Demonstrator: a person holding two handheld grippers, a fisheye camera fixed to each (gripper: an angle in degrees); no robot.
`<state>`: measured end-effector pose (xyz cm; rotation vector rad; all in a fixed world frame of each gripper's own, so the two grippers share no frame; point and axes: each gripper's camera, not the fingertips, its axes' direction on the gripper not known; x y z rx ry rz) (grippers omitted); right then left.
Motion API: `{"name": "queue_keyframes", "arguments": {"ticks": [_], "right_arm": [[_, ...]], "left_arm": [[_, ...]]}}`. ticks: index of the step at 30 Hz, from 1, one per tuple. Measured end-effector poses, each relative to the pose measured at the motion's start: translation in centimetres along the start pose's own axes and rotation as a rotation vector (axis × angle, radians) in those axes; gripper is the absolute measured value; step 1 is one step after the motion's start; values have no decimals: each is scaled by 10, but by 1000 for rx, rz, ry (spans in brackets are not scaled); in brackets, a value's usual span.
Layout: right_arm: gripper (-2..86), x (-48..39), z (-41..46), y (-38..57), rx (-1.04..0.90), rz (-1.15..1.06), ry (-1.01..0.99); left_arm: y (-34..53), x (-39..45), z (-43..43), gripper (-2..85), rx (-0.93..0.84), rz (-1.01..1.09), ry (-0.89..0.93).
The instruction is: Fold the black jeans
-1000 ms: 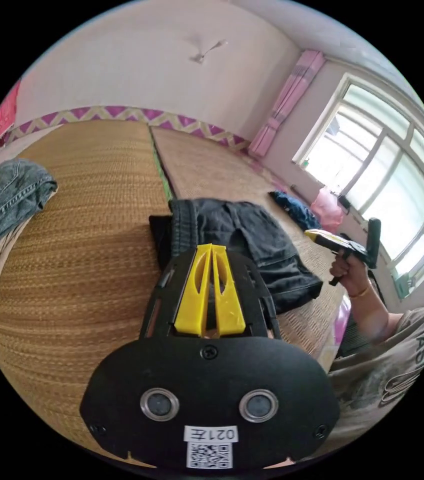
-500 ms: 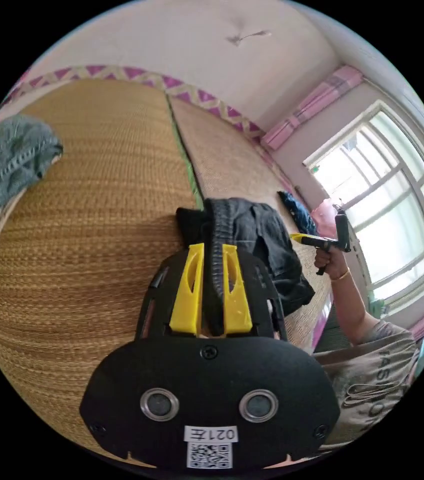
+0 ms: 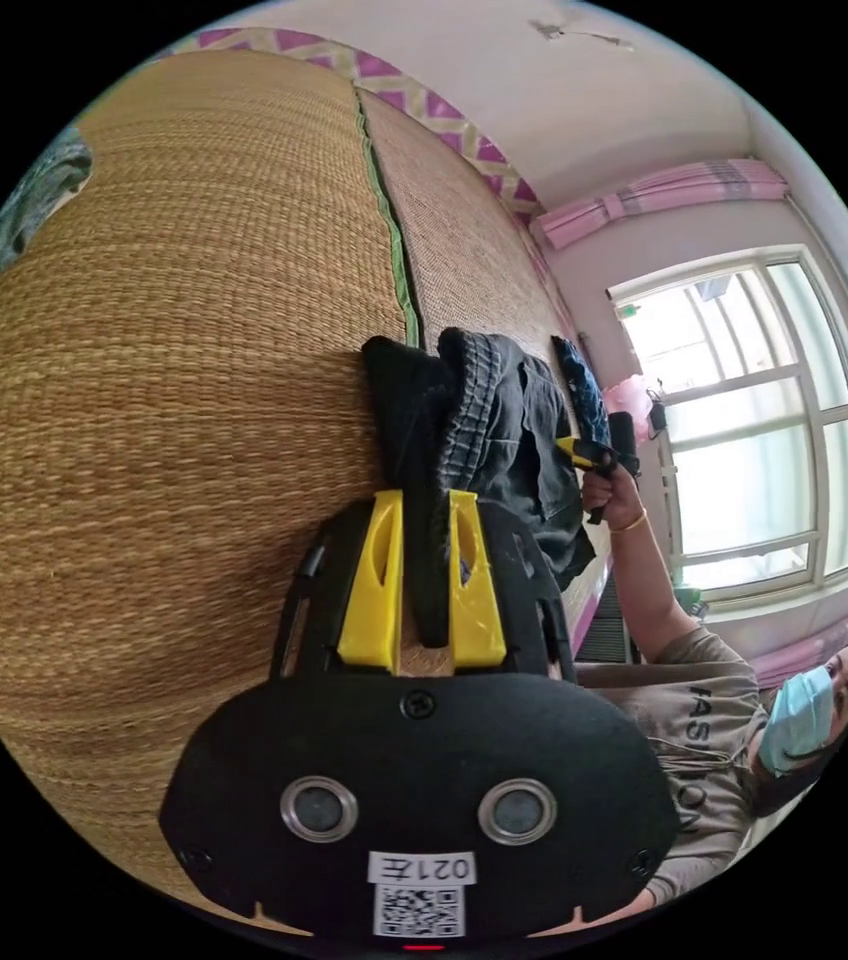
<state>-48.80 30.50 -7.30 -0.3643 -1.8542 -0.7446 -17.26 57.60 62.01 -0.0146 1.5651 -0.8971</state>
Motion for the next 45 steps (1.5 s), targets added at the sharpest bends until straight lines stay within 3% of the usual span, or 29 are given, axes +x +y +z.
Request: {"name": "queue_keyframes", "arguments": {"ticks": [6, 12, 17, 21, 23, 26, 30, 32, 36, 41, 45], "right_arm": [[44, 1, -51, 30, 33, -93, -101], [39, -3, -233, 77, 251, -129, -67], [44, -29, -421, 77, 454, -88, 196], [104, -40, -500, 42, 506, -8, 386], [148, -41, -520, 33, 551, 109, 631], [130, -52, -502, 28, 529, 84, 830], [58, -69, -450, 30, 415, -118, 792], [11, -93, -405, 37, 375, -283, 700], [-4, -150, -333, 34, 307, -524, 566], [-8, -259, -233, -15, 244, -809, 282], [-8, -346, -156, -63, 153, -1003, 205]], "left_arm": [[13, 72, -23, 51, 114, 112, 53], [-61, 231, 37, 53, 105, 312, 145], [-149, 339, 151, 54, 92, 339, 237], [-210, 390, 245, 65, 130, 263, 226], [-220, 385, 274, 57, 140, 215, 155], [-203, 345, 291, 35, 148, 178, 122], [-131, 273, 267, -3, 130, 270, 168], [-88, 243, 245, -7, 121, 291, 225], [28, 184, 175, -9, 165, 367, 413], [164, 129, 92, -7, 336, 494, 631], [257, 101, 33, 9, 522, 782, 794]]}}
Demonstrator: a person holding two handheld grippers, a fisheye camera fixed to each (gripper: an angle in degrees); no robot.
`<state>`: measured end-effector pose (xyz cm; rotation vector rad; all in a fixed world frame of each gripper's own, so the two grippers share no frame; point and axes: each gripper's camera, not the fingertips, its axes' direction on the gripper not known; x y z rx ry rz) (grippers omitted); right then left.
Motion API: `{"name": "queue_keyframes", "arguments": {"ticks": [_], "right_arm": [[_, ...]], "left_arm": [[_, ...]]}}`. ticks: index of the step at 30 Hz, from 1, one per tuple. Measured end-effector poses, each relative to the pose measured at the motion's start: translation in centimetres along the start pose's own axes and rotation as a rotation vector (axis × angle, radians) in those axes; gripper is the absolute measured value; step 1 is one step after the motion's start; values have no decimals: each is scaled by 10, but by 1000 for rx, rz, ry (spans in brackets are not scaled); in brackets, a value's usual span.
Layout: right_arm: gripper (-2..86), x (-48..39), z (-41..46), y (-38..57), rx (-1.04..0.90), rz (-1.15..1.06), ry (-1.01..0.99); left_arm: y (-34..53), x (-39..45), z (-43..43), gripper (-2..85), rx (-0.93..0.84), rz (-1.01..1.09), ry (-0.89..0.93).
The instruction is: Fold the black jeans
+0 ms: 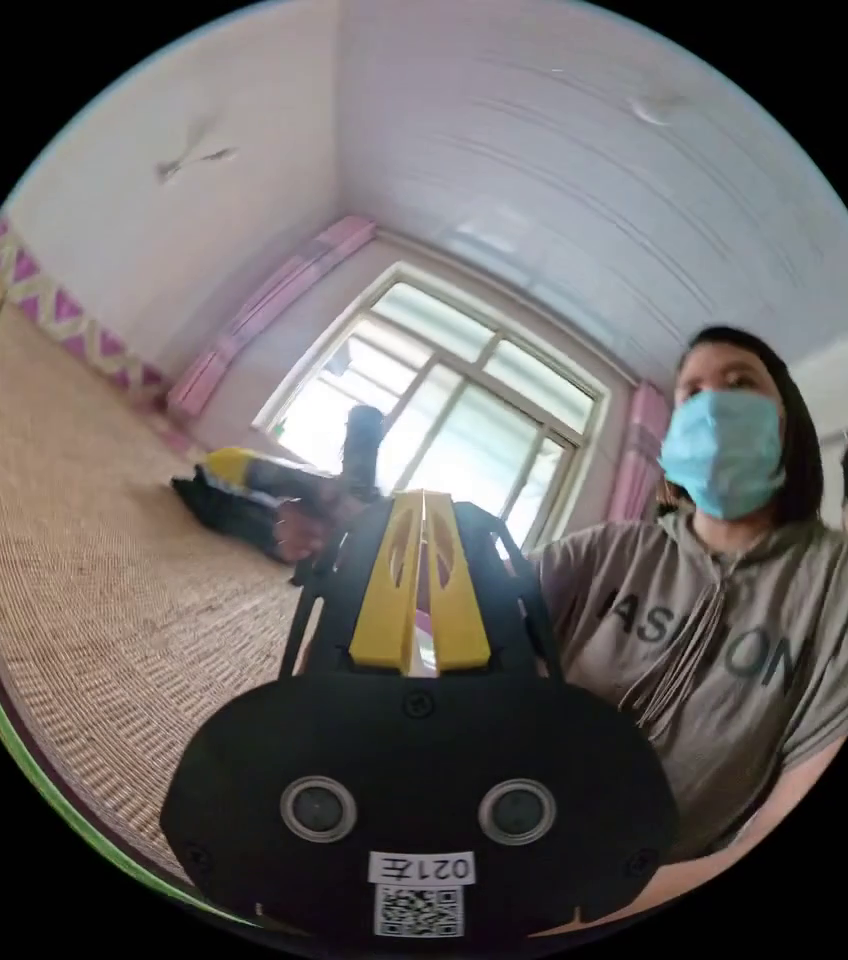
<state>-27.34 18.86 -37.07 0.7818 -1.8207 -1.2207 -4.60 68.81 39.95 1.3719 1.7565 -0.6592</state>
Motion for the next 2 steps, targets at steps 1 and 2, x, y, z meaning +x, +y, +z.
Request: {"name": "queue_keyframes", "arguments": {"ticks": [1, 2], "right_arm": [[-7, -7, 27, -33, -25, -55, -30], [-7, -14, 54, -65, -58, -107, -65]], "left_arm": [[9, 17, -17, 48, 19, 85, 15], [14, 22, -25, 68, 31, 108, 29]]}}
